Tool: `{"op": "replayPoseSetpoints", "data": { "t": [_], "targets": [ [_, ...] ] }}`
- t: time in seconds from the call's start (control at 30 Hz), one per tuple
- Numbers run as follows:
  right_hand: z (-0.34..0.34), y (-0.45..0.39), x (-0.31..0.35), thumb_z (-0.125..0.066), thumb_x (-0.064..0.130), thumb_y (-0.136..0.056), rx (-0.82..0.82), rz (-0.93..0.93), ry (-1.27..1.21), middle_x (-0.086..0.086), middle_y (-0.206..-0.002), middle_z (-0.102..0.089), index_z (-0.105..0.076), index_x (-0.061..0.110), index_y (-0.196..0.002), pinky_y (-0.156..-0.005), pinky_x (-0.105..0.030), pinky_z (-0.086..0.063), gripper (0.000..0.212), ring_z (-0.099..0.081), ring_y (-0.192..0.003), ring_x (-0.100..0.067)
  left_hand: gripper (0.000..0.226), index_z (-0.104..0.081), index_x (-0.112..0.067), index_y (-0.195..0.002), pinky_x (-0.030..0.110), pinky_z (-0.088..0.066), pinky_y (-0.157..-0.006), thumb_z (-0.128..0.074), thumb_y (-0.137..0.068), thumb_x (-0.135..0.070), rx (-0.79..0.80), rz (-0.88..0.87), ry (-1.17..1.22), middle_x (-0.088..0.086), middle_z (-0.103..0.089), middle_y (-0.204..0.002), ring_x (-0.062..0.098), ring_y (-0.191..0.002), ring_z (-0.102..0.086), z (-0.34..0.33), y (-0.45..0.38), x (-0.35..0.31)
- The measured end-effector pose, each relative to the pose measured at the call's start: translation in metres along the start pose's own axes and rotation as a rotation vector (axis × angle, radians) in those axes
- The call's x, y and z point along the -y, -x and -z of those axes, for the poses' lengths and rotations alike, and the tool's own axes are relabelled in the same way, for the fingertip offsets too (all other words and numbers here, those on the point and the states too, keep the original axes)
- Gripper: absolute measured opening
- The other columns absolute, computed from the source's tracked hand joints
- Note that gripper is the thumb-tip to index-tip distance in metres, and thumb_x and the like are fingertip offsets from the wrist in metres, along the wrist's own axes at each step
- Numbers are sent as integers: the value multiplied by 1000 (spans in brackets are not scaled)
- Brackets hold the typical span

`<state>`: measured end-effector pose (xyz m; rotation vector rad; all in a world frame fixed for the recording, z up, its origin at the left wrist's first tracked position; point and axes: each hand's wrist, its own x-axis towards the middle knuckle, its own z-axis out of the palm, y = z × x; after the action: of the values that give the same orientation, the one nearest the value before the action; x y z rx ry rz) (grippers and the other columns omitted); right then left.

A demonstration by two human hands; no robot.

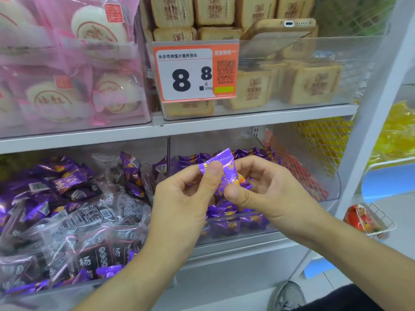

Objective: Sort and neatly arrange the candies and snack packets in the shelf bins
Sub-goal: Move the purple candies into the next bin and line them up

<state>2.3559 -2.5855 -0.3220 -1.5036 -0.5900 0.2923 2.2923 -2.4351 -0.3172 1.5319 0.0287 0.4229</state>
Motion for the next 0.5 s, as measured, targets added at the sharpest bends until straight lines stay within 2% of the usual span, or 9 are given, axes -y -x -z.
{"op": "replayPoseSetpoints", "data": {
  "t": [0.07,0.1,0.17,0.23,0.3,0.37,0.43,0.5],
  "targets": [
    [5,0,3,-81,22,-68,23,-6,-3,-4,-90,-71,-64,3,-108,-57,-23,-50,47,-64,-67,-12,35,-79,-20,-90,48,-59,-83,-62,-80,-49,12,17,-9,5,-77,-86,33,-85,-72,-2,0,3],
    [9,-2,4,-81,20,-69,30,8,34,-4,-89,-71,-65,4,-107,-56,-21,-50,45,-64,-67,-11,35,-80,-22,-90,44,-60,-81,-63,-79,-51,13,9,-22,4,-77,-89,28,-82,-73,-3,-1,5],
    [20,-7,6,-84,21,-70,61,53,154,-7,-95,-74,-67,7,-106,-64,-24,-54,42,-66,-77,-14,29,-79,-34,-89,31,-58,-79,-64,-83,-57,22,-53,-87,-5,-75,-92,16,-79,-73,-4,-3,12],
    [34,-11,9,-85,18,-72,111,73,297,-10,-100,-74,-68,8,-107,-72,-31,-57,40,-68,-85,-17,28,-73,-50,-86,16,-47,-74,-53,-85,-69,75,-152,-304,-15,-68,-88,4,-81,-65,-4,-5,22],
    [53,-18,12,-85,15,-74,138,77,435,-9,-100,-75,-70,8,-108,-74,-32,-58,37,-69,-86,-17,26,-66,-57,-95,16,-44,-75,-51,-82,-73,148,-183,-487,-13,-61,-90,3,-89,-58,-7,-7,30],
    [75,-28,15,-83,18,-73,143,81,578,-5,-98,-76,-70,10,-107,-78,-33,-58,37,-69,-86,-14,38,-62,-47,-114,20,-43,-84,-63,-79,-62,211,-168,-617,-15,-57,-99,1,-96,-54,-10,-6,40],
    [102,-48,13,-83,29,-74,114,83,830,4,-95,-75,-70,15,-107,-77,-24,-55,38,-65,-81,-3,45,-60,-34,-123,25,-42,-94,-70,-82,-49,273,-170,-800,-12,-55,-108,6,-106,-52,-14,-5,49],
    [129,-72,9,-81,38,-76,129,100,1138,4,-98,-73,-70,14,-111,-74,-14,-47,44,-60,-79,1,39,-61,-30,-120,32,-41,-98,-67,-85,-46,347,-204,-938,-9,-54,-111,12,-110,-51,-19,-4,53]
  ]
}}
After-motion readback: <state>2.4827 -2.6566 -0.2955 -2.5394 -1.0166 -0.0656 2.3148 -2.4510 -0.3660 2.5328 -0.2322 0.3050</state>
